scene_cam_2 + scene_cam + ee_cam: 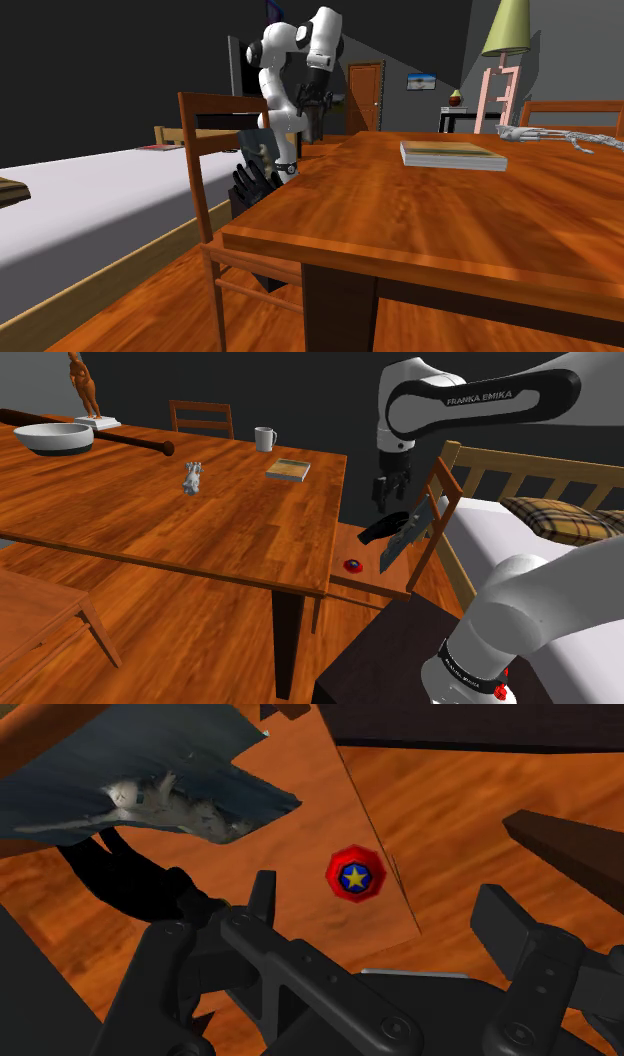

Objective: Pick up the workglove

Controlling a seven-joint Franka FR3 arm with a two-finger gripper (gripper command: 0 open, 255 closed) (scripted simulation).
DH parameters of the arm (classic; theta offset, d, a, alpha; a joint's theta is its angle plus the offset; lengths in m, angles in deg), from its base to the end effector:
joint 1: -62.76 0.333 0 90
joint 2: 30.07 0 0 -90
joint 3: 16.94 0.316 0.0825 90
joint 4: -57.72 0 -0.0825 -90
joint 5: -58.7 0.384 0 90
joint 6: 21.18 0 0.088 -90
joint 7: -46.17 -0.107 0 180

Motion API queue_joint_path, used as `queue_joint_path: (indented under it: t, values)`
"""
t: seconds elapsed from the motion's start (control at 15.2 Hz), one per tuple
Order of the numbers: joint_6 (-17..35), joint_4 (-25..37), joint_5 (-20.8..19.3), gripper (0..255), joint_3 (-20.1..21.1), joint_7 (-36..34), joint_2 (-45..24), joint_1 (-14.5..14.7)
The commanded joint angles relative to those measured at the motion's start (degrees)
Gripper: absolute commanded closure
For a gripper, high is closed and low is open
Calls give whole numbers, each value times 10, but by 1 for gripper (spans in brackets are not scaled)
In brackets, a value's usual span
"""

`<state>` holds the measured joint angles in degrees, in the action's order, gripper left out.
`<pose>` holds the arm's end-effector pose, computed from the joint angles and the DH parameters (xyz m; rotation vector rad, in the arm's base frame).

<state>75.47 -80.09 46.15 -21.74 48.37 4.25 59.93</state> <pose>0.3521 -0.0717 0.5149 2.9759 -0.0577 -0.1977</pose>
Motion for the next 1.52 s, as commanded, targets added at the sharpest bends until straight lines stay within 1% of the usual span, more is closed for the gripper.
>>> queue_joint_path:
  t: [0.0, 0.4, 0.73, 1.25, 1.45]
  values:
    - [12, 7, -16, 0, -18, 27, -28, -7]
    - [48, 52, -59, 0, -72, 107, -131, -30]
    - [76, 107, -82, 0, -110, 172, -229, -47]
    - [109, 225, -91, 0, -152, 272, -396, -79]
    - [129, 213, -91, 0, -152, 267, -405, -81]
